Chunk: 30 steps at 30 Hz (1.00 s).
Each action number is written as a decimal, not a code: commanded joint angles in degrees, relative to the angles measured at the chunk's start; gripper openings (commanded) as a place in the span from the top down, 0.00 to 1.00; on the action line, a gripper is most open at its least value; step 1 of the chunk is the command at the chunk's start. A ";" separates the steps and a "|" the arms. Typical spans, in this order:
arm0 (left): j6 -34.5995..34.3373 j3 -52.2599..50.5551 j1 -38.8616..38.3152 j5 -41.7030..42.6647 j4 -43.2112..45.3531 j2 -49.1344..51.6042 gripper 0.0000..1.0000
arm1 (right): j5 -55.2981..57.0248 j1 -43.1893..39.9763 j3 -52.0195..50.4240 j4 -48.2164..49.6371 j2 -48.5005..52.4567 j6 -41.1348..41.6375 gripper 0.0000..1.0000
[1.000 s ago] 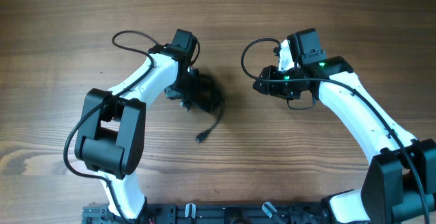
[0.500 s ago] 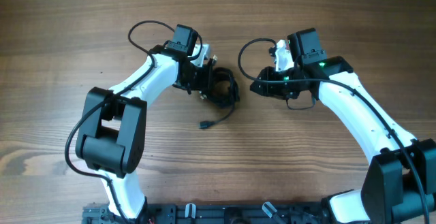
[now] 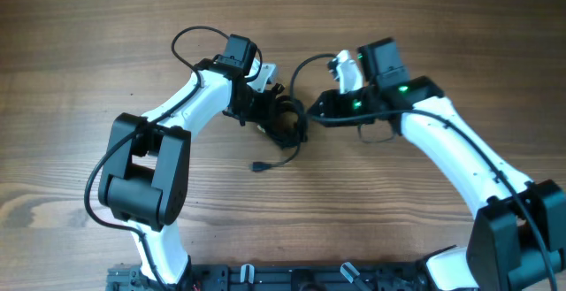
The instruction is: Untangle cables
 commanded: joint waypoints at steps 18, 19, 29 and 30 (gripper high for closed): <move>-1.22 -0.57 0.02 -16.41 -0.20 0.85 0.84 | 3.87 9.31 0.46 7.89 13.31 8.55 0.66; -1.22 -0.57 0.00 -16.41 -0.13 0.85 0.84 | 3.85 9.33 0.46 8.48 13.57 8.57 0.66; -1.25 -0.57 0.00 -16.41 -0.13 0.85 0.77 | 8.79 9.46 0.46 12.20 13.88 11.21 0.67; -1.22 -0.57 0.00 -16.41 -0.13 0.85 0.74 | 10.36 9.46 0.46 12.04 13.88 12.20 0.69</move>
